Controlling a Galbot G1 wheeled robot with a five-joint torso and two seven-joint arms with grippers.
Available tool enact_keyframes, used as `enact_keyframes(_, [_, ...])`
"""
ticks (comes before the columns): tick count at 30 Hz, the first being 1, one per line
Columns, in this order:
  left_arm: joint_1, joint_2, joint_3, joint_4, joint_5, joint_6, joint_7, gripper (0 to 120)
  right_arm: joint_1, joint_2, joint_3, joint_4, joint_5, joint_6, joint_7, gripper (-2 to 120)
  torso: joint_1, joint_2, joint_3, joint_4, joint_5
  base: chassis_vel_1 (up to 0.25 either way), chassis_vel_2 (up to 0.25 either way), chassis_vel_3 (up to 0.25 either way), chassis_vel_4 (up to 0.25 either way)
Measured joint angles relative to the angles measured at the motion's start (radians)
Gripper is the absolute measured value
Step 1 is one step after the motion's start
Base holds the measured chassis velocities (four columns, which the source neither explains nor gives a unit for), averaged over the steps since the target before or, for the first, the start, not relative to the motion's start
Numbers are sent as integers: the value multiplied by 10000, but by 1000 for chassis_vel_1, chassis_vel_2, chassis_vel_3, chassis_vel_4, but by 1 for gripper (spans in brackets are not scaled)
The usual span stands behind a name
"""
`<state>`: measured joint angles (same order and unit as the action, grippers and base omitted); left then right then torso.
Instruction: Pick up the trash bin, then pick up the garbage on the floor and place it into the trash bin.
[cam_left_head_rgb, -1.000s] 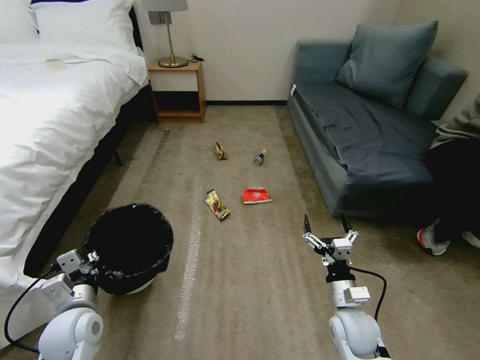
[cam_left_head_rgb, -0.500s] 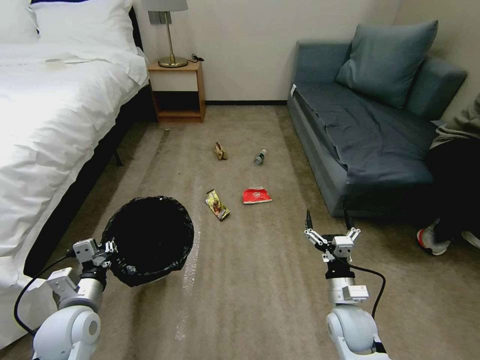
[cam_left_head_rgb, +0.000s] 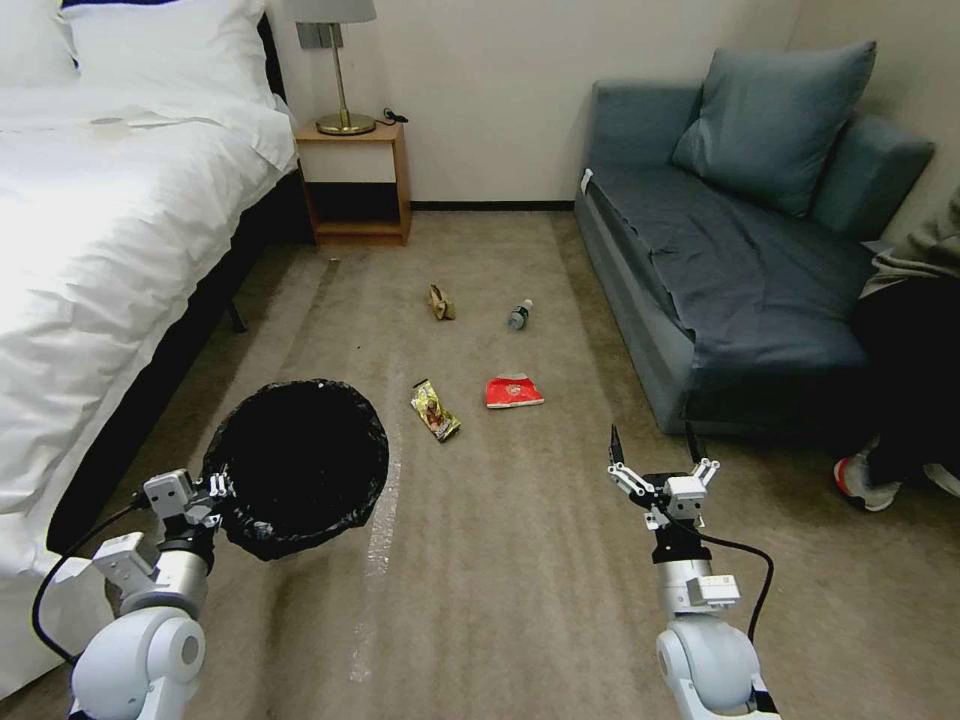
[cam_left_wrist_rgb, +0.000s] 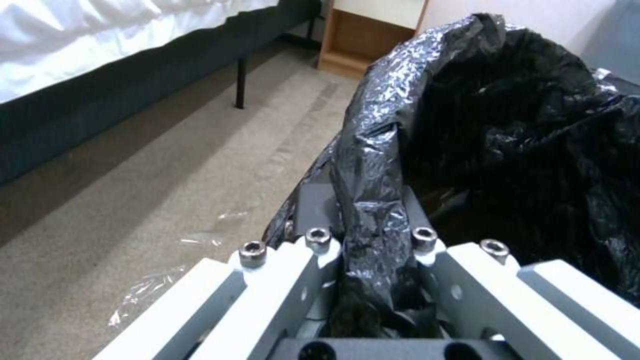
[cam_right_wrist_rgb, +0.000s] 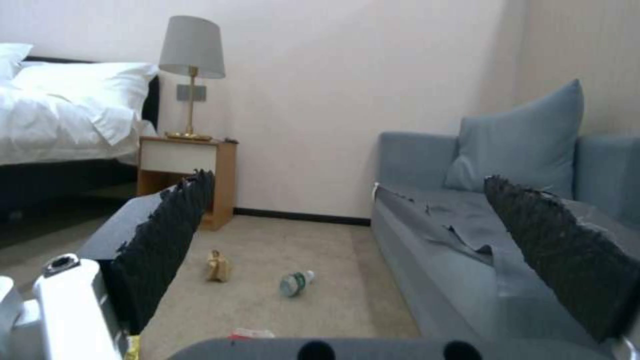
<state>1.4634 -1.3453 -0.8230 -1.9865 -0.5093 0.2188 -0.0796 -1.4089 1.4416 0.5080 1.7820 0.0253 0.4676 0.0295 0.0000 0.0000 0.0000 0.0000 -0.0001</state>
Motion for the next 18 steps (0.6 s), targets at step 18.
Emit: enact_keyframes(18, [11,-99,-42,156,-109,18,-15,4,37,23,97,-147,-40,83,-33,100,0,0,0,-1,0,-99,100,93,-100])
